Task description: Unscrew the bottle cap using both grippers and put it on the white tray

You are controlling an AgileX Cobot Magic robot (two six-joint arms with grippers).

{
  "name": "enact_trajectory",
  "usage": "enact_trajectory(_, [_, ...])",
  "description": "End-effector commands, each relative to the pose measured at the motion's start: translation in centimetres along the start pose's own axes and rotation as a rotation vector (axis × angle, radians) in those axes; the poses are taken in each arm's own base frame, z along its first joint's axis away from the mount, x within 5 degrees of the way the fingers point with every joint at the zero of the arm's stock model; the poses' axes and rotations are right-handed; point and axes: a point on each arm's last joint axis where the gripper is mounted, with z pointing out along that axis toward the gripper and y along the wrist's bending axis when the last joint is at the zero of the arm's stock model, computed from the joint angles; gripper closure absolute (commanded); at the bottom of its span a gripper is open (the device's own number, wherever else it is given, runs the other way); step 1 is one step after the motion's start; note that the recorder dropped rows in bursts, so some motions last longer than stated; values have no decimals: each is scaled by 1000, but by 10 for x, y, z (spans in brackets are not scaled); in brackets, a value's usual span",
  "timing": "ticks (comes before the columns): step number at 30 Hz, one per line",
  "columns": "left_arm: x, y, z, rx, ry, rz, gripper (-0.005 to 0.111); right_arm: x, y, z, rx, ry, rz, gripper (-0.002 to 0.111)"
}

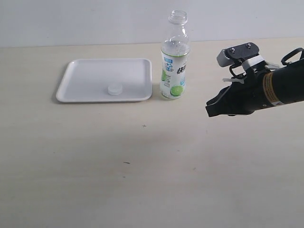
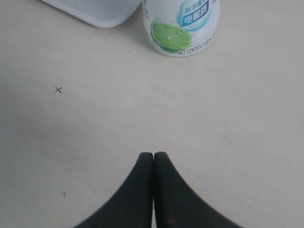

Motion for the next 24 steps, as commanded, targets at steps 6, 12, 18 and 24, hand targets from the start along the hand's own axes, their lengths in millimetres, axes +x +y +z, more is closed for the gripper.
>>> enact_trajectory(6, [16, 15, -4, -263, 141, -146, 107, 0, 0, -3, 5, -8, 3, 108])
enact_trajectory(12, [25, 21, -8, -395, 216, -199, 107, 0, 0, -3, 5, -8, 3, 108])
enact_trajectory(18, [32, 25, -12, -452, 322, -66, 107, 0, 0, -3, 5, -8, 3, 108])
enact_trajectory(24, [33, 25, -12, -460, 341, -51, 107, 0, 0, -3, 5, -8, 3, 108])
